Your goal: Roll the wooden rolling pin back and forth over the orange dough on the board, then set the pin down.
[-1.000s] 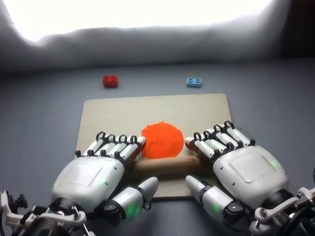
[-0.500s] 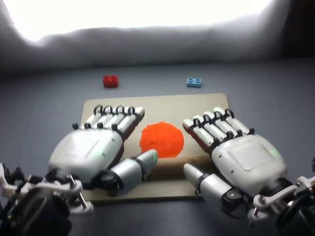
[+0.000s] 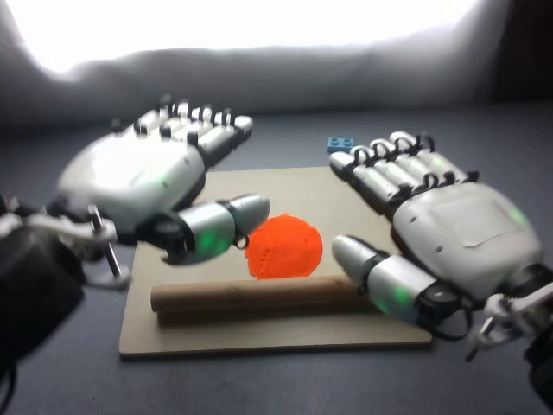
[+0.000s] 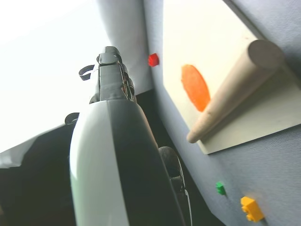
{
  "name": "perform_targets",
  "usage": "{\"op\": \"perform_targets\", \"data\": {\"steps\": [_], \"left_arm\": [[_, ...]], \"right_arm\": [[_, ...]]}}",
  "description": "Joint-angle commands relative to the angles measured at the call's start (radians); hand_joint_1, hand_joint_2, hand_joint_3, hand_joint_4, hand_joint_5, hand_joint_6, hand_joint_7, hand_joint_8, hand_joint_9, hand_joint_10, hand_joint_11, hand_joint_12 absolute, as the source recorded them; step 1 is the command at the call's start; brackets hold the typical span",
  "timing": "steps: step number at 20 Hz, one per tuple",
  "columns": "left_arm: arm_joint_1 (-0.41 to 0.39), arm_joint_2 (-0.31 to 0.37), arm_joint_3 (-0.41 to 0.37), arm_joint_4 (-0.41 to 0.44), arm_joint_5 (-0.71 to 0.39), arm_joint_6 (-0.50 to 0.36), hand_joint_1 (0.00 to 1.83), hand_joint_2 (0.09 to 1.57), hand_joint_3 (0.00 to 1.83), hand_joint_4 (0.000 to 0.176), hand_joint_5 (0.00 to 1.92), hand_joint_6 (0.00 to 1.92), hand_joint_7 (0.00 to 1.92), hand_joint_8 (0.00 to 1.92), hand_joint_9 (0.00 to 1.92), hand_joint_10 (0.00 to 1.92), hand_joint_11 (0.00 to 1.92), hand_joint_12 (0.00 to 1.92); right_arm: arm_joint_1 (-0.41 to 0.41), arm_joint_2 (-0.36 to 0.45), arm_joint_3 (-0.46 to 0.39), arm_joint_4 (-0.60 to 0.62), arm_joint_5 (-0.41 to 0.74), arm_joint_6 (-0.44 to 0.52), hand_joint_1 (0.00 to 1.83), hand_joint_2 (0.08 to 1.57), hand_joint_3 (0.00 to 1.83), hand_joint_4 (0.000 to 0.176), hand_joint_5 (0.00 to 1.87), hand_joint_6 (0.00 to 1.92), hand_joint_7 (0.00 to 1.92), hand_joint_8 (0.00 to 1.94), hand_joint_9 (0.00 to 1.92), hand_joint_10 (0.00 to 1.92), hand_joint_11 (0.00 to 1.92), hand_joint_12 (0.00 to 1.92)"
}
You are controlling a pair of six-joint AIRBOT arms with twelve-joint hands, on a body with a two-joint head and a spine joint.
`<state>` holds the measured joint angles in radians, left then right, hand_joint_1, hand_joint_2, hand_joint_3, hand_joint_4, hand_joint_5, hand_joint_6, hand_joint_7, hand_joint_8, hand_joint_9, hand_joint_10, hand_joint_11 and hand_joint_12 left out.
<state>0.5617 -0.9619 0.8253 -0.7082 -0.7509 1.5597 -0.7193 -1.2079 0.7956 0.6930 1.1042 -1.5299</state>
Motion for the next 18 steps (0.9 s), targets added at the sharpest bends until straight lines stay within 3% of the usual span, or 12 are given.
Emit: {"op": "perform_targets", "data": {"steps": [1,4,5,9,11,12,14,15,16,17,18], "left_arm": [[-0.033,0.026,-0.008,0.049,0.018,0.025,0.0,1.34,0.0,0.0,0.16,0.01,0.17,0.01,0.12,0.01,0.0,0.2],[-0.12,0.078,-0.022,0.048,0.161,0.079,0.0,1.31,0.0,0.0,0.18,0.01,0.2,0.0,0.16,0.01,0.0,0.28],[-0.142,0.085,-0.023,0.048,0.201,0.092,0.0,1.31,0.0,0.0,0.18,0.0,0.21,0.0,0.17,0.01,0.0,0.32],[-0.237,0.105,-0.031,0.048,0.357,0.139,0.0,1.34,0.0,0.0,0.33,0.02,0.43,0.02,0.43,0.06,0.0,1.09],[-0.258,0.118,-0.044,0.048,0.364,0.143,0.0,1.35,0.0,0.0,0.4,0.02,0.51,0.02,0.52,0.07,0.01,1.26],[-0.272,0.123,-0.053,0.048,0.364,0.143,0.0,1.36,0.0,0.002,0.44,0.03,0.56,0.02,0.57,0.09,0.06,1.34],[-0.283,0.129,-0.065,0.048,0.366,0.144,0.0,1.38,0.0,0.004,0.49,0.02,0.64,0.03,0.63,0.15,0.09,1.45],[-0.285,0.13,-0.069,0.048,0.373,0.144,0.0,1.4,0.0,0.005,0.51,0.01,0.66,0.02,0.6,0.27,0.11,1.48],[-0.285,0.132,-0.073,0.048,0.379,0.144,0.0,1.4,0.0,0.003,0.52,0.0,0.69,0.02,0.57,0.43,0.14,1.47],[-0.285,0.137,-0.077,0.048,0.384,0.144,0.0,1.43,0.0,0.0,0.57,0.02,0.74,0.04,0.5,0.72,0.16,1.53],[-0.286,0.143,-0.08,0.048,0.387,0.143,0.0,1.44,0.0,0.0,0.6,0.03,0.75,0.05,0.45,0.92,0.17,1.57]], "right_arm": [[0.021,0.021,-0.016,-0.063,0.067,0.013,0.0,1.46,0.0,0.0,0.12,0.07,0.15,0.02,0.07,0.03,0.0,0.0],[0.043,0.091,-0.058,-0.063,0.021,0.052,0.0,1.44,0.0,0.0,0.18,0.09,0.2,0.03,0.12,0.04,0.03,0.01],[0.054,0.108,-0.066,-0.063,0.014,0.066,0.0,1.42,0.01,0.0,0.21,0.05,0.21,0.03,0.16,0.02,0.01,0.18],[0.11,0.186,-0.09,-0.065,-0.041,0.125,0.0,1.41,0.0,0.0,0.34,0.11,0.39,0.05,0.37,0.13,0.0,1.07],[0.119,0.212,-0.093,-0.089,-0.055,0.158,0.0,1.41,0.0,0.0,0.32,0.31,0.47,0.05,0.16,0.83,0.0,1.33],[0.119,0.228,-0.093,-0.125,-0.055,0.186,0.0,1.41,0.0,0.0,0.28,0.52,0.52,0.09,0.15,1.04,0.0,1.48],[0.12,0.246,-0.093,-0.181,-0.057,0.231,0.0,1.44,0.0,0.0,0.24,0.9,0.42,0.74,0.19,1.35,0.0,1.74],[0.124,0.251,-0.093,-0.194,-0.066,0.237,0.0,1.45,0.0,0.0,0.23,0.99,0.37,0.99,0.21,1.44,0.0,1.82],[0.129,0.256,-0.093,-0.202,-0.082,0.246,0.0,1.46,0.0,0.0,0.21,1.08,0.33,1.17,0.21,1.52,0.0,1.9],[0.132,0.259,-0.093,-0.202,-0.095,0.249,0.02,1.48,0.01,0.0,0.24,1.31,0.32,1.43,0.24,1.68,0.06,1.92],[0.133,0.264,-0.093,-0.202,-0.111,0.25,0.05,1.49,0.0,0.0,0.25,1.44,0.3,1.56,0.25,1.76,0.13,1.92]]}}
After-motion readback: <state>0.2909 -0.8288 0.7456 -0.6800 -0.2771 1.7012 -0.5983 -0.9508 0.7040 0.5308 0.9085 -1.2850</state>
